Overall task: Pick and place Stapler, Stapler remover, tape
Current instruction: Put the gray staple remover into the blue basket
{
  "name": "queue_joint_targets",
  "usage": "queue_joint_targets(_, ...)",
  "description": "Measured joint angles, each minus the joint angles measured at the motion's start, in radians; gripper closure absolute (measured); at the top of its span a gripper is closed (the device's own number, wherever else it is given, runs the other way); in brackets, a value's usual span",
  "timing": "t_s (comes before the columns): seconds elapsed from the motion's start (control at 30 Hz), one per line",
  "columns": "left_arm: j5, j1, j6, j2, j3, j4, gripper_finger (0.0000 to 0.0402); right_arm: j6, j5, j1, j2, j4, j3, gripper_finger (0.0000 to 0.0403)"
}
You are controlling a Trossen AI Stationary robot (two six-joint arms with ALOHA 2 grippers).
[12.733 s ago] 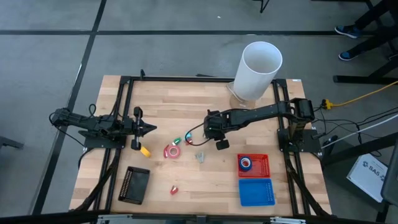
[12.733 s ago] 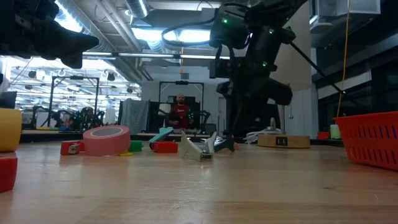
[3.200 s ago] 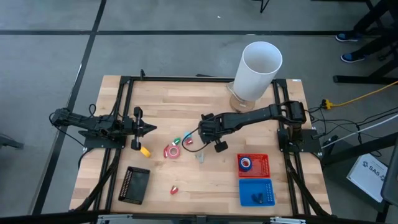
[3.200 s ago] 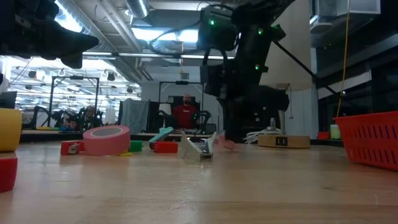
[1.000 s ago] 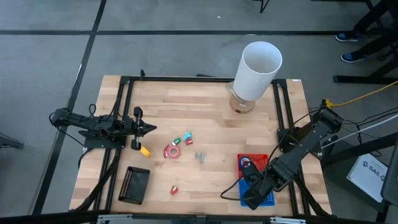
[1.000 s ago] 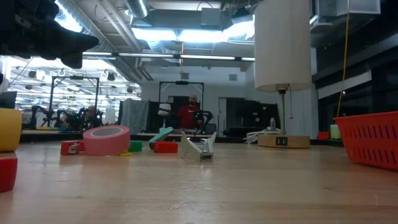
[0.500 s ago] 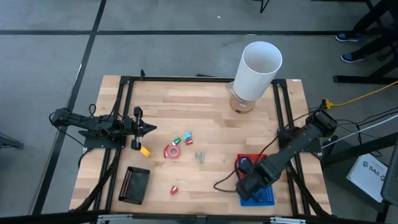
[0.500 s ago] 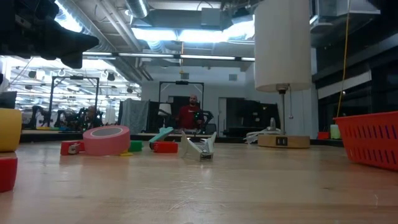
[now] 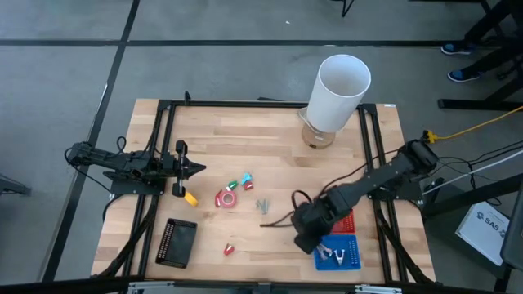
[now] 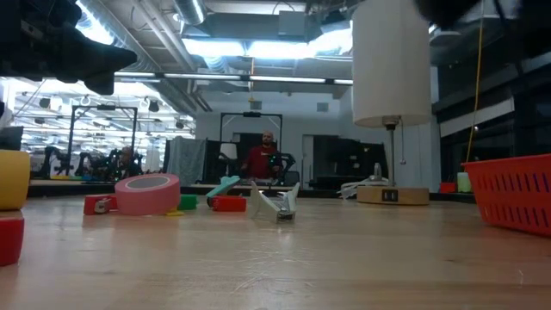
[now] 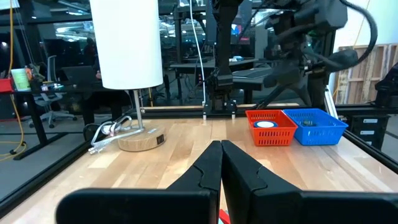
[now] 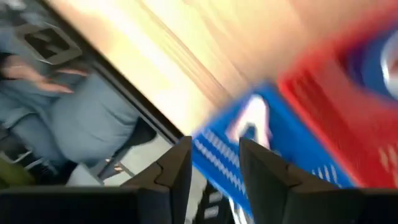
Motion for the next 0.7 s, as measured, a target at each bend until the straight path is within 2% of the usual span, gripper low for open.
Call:
queue_joint_targets(0.23,0.000,0.000,0.000,0.000,0.000,0.000,0.0398,-0.376,0.109,-0.089,0.000,0.196,0.000,0.0270)
queue_joint_targets(0.53,0.000,0.000,0.000,0.000,0.000,0.000,0.0398,-1.044,0.388,-0.161,0.000,0.493,0.000,0.0269)
queue_joint_targets(0.7,0.000,0.000,0.000,0.000,0.000,0.000,0.0398,-1.235,0.468,-0.179,0.000,0.546,0.000,0.0269)
